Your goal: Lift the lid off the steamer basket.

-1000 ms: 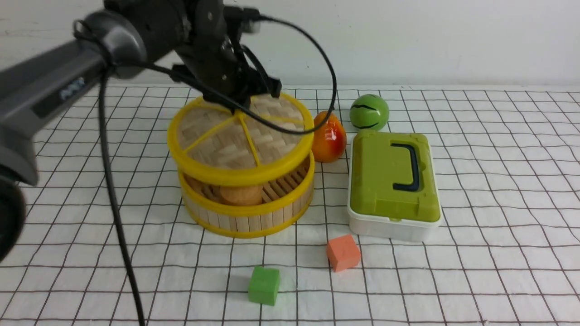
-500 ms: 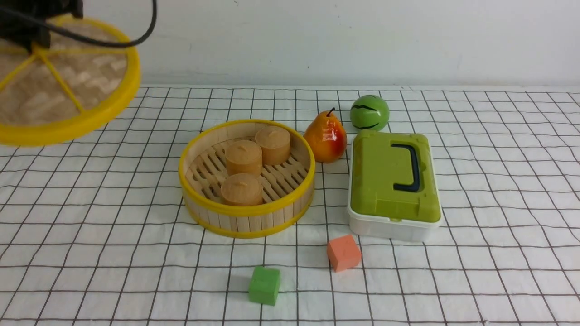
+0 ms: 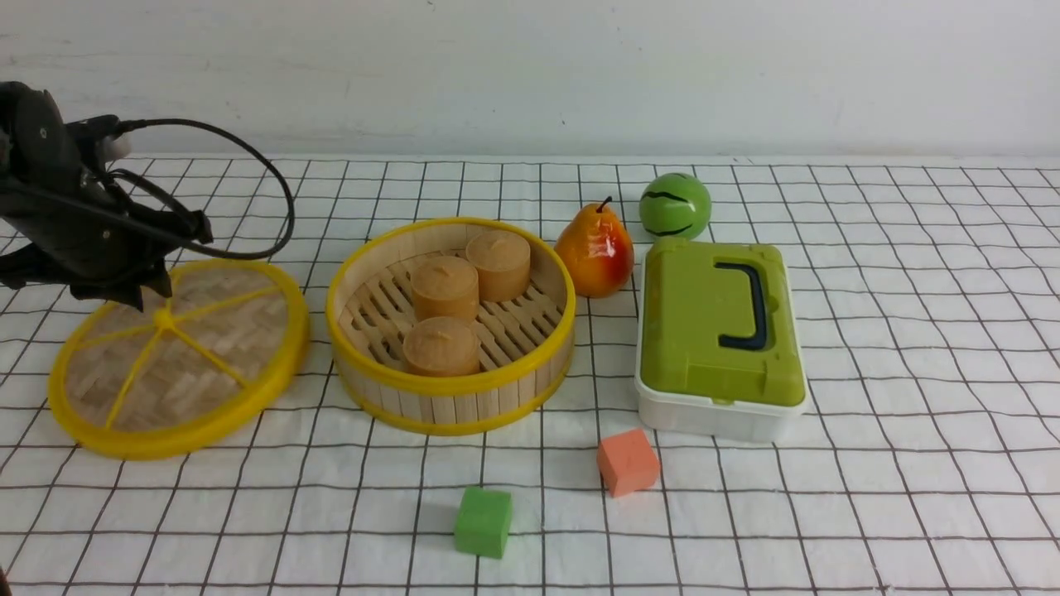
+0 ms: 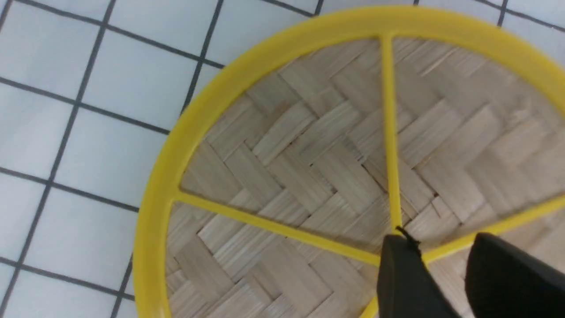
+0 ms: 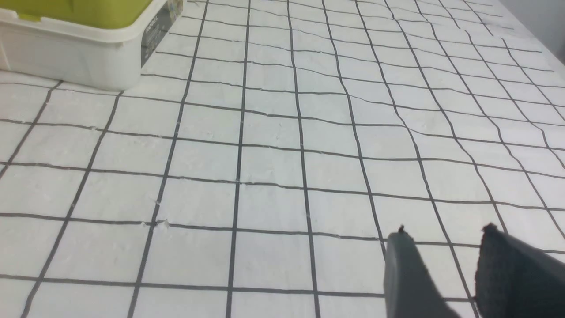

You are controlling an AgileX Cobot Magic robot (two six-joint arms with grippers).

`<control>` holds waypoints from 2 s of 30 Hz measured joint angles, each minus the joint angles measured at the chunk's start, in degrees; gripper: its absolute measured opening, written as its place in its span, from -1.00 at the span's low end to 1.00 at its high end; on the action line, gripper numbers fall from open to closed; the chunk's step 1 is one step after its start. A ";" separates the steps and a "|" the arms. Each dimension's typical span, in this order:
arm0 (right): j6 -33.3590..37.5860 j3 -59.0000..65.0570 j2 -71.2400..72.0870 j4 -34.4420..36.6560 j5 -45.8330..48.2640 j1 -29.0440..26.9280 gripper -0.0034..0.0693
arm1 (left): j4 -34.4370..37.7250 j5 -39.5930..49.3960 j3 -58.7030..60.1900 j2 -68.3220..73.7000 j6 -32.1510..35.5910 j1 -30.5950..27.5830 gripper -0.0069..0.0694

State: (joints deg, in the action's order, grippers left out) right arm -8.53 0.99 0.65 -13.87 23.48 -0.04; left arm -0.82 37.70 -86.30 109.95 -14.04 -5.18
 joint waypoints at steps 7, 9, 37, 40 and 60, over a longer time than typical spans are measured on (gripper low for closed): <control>0.00 0.00 0.00 0.00 0.00 0.00 -0.25 | -0.19 2.96 0.00 -12.83 0.94 0.00 -0.39; 0.00 0.00 0.00 0.00 0.00 0.00 -0.25 | 1.58 2.35 0.00 -19.49 3.13 0.07 -0.55; 0.00 0.00 0.00 0.00 0.00 0.00 -0.25 | 32.13 -13.93 63.88 -94.98 32.57 0.07 -0.85; 0.00 0.00 0.00 0.00 0.00 0.00 -0.25 | 33.92 -10.82 68.75 -96.37 31.63 0.07 -0.85; 0.00 0.00 0.00 0.00 0.00 0.00 -0.25 | 3.08 -25.02 87.84 -110.45 10.32 12.15 -0.85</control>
State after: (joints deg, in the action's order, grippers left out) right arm -8.53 0.99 0.65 -13.87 23.48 -0.04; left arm 2.27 12.68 1.54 -0.50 -3.73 6.96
